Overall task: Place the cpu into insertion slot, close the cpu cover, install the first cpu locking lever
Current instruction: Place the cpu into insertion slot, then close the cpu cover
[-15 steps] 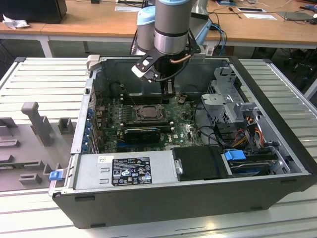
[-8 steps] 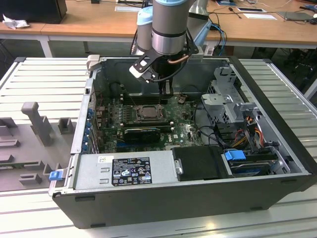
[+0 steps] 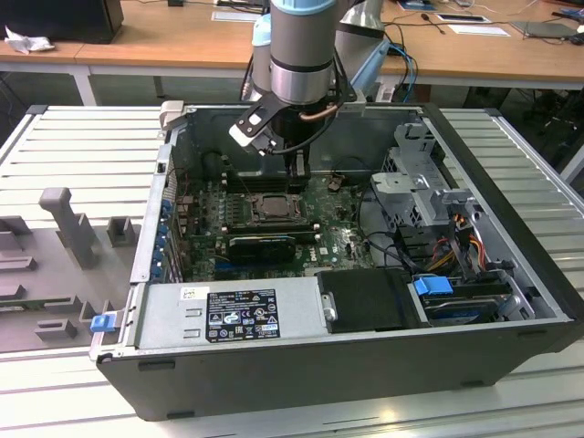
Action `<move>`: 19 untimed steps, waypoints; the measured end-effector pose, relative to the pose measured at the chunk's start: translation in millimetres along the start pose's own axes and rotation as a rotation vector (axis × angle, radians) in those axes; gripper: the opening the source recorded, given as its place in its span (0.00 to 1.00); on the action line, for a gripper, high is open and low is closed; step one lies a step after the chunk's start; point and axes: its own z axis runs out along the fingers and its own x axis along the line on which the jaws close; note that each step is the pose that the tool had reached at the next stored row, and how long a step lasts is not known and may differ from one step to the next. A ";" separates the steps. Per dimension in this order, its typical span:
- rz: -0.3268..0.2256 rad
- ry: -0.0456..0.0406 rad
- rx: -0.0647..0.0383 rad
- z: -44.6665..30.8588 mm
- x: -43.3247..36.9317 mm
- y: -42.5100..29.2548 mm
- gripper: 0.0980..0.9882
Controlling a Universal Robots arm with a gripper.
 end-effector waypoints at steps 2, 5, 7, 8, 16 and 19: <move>-0.001 0.0016 0.000 1.9 -0.1 -4.5 0.01; -0.001 0.0030 0.000 2.3 -0.2 -9.4 0.01; -0.002 0.0032 0.000 2.2 -0.2 -13.6 0.01; -0.002 0.0031 0.000 2.2 -0.2 -14.7 0.01; -0.002 0.0041 0.000 1.8 -0.3 -24.5 0.01; -0.002 0.0040 0.000 1.3 -0.4 -24.5 0.01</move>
